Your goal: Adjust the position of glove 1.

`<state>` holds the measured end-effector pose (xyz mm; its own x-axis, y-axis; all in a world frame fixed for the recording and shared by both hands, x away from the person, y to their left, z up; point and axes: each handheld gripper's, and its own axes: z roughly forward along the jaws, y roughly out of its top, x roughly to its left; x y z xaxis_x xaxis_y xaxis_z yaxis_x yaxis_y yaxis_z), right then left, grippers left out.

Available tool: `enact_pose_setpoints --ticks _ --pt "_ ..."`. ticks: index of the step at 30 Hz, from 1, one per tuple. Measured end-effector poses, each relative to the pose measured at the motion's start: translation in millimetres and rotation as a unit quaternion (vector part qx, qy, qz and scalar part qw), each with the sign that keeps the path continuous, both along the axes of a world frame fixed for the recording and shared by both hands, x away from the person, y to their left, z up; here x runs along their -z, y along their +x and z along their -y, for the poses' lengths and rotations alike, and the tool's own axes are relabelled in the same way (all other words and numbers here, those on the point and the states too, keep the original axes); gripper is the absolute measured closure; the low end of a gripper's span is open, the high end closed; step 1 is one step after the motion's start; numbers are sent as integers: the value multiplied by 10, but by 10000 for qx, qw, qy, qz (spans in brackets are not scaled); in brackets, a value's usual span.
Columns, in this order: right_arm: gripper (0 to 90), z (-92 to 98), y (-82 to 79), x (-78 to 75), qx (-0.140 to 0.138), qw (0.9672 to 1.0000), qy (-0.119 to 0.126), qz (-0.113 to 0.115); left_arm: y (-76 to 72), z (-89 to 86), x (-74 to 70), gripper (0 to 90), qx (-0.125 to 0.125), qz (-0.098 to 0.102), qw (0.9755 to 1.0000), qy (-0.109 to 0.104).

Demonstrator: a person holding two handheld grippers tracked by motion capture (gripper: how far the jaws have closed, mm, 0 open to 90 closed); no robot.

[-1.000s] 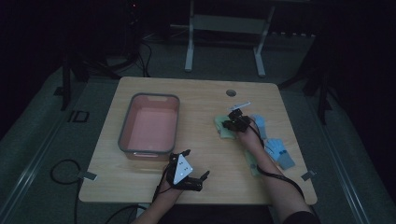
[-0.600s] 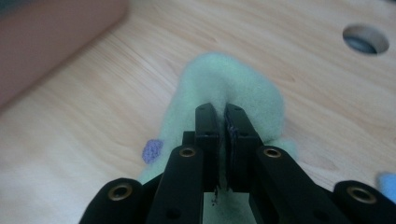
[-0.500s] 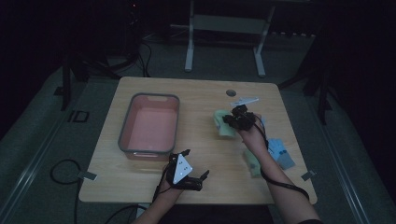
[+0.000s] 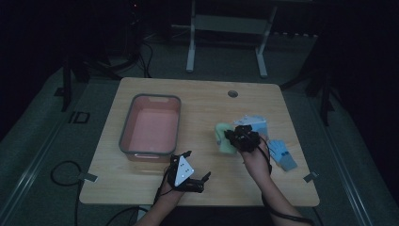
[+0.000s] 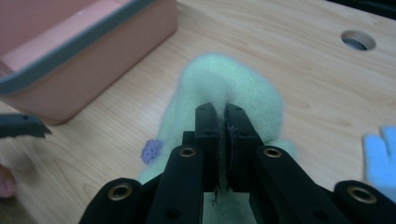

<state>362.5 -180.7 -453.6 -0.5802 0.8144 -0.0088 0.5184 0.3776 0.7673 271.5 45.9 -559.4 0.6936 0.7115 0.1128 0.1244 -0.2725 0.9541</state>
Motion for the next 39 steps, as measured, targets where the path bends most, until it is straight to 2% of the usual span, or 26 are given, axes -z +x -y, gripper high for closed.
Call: enact_pose_setpoints --ticks 3,4,8,10,14,16,17,19,22,25,27,32,34,36,39 --pt "852 -20 -65 57 29 10000 43 -43 -1 -3 0 8 -9 -3 10000 -18" --pt "852 -45 -128 121 100 9999 44 -59 1 -5 0 8 -10 6 10000 -26" --pt "851 -90 -185 279 150 9998 -60 -139 -3 -9 2 8 10 23 10000 -55" --pt "851 -93 -188 353 187 9996 -39 -211 -5 -3 2 8 15 23 10000 -31" --pt "849 -109 -191 501 224 9992 -157 -275 -8 5 1 8 9 53 10000 20" --pt "849 -109 -191 501 224 9992 -157 -275 -8 7 1 8 11 50 10000 30" --pt "849 -98 -174 584 287 9988 -123 -379 -8 7 1 8 11 48 10000 31" --pt "848 -99 -171 631 298 9985 -92 -451 -7 6 2 8 9 47 10000 14" --pt "843 -125 -153 708 291 9983 -165 -475 -5 5 1 8 20 34 10000 19" --pt "820 -153 -105 811 276 9979 -201 -546 -4 4 1 8 27 23 10000 13" --pt "772 -176 -83 878 197 9975 -244 -629 -3 4 1 8 28 22 10000 11" --pt "634 -166 -34 886 32 9979 -208 -605 -5 5 1 8 38 35 10000 27" --pt "583 -138 -8 878 -70 9977 -67 -671 -4 5 1 8 35 28 10000 18" --pt "549 -128 -6 852 -85 9975 -76 -697 -4 3 1 8 36 26 10000 12" --pt "514 -126 -23 781 -149 9979 -189 -598 -4 3 1 8 33 27 10000 14"
